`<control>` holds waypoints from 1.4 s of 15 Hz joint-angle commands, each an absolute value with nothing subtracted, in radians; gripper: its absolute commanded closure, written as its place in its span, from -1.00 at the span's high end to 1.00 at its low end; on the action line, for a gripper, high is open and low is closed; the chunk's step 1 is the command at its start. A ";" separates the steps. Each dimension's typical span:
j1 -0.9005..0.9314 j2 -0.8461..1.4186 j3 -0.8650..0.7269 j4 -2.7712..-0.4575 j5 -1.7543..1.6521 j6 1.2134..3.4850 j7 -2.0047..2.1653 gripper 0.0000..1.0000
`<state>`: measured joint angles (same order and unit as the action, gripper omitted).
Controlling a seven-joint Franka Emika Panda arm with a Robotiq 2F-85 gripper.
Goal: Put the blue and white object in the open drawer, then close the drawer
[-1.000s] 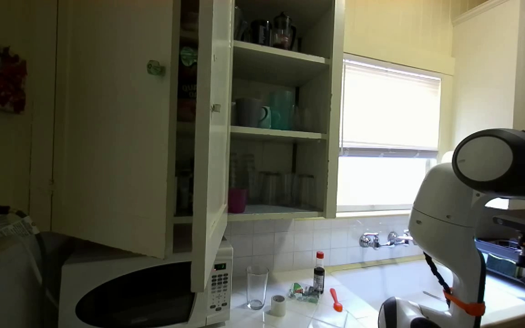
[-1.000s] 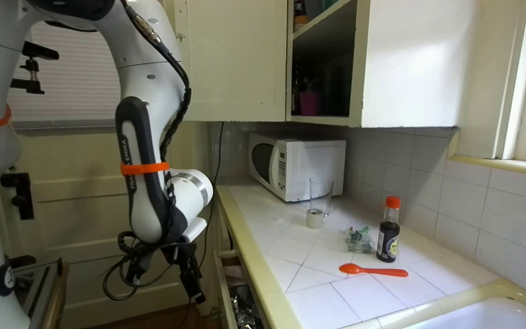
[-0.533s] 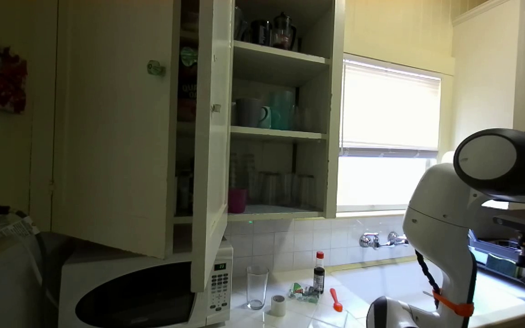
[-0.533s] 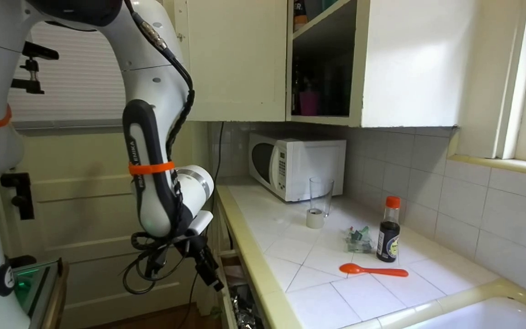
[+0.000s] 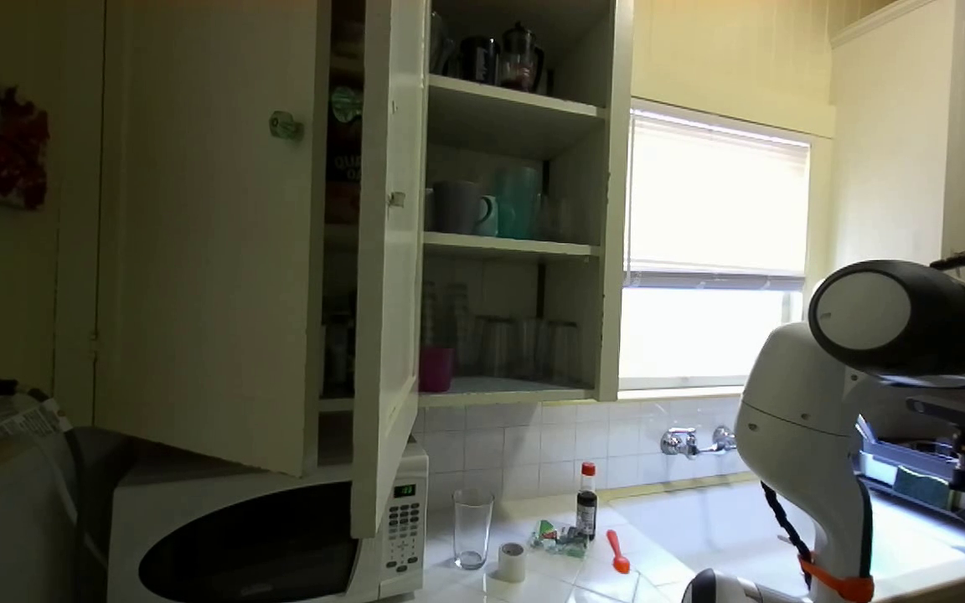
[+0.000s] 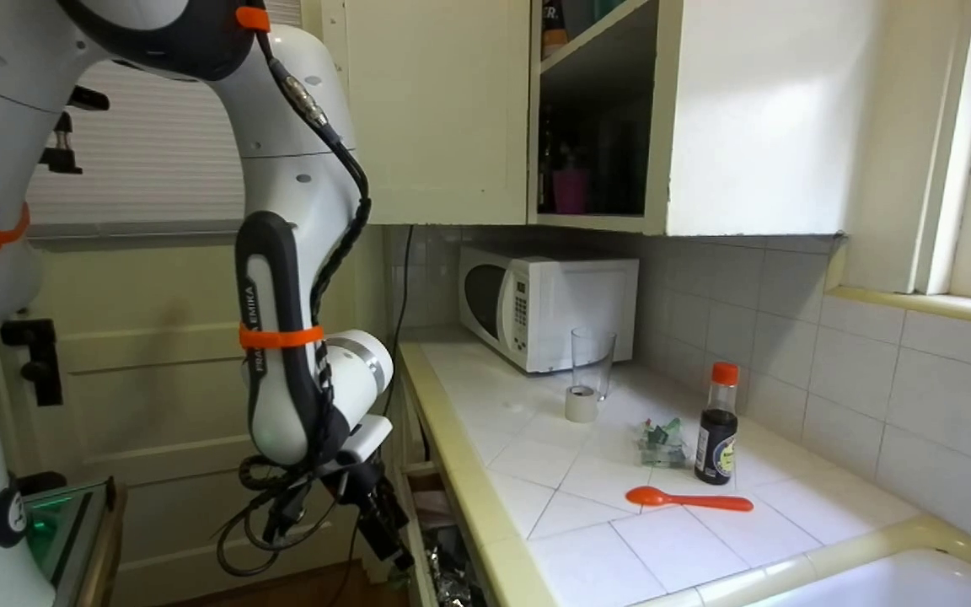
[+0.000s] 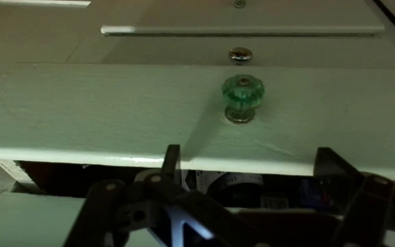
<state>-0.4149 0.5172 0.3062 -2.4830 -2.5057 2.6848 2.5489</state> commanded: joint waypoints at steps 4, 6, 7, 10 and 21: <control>-0.430 0.606 0.322 -2.451 -2.517 2.740 2.472 1.00; -0.392 0.634 0.273 -2.440 -2.517 2.742 2.465 1.00; -0.392 0.650 0.265 -2.436 -2.517 2.731 2.455 1.00; -0.394 0.684 0.261 -2.409 -2.517 2.655 2.470 1.00; -0.357 0.863 0.237 -2.145 -2.520 2.521 2.478 1.00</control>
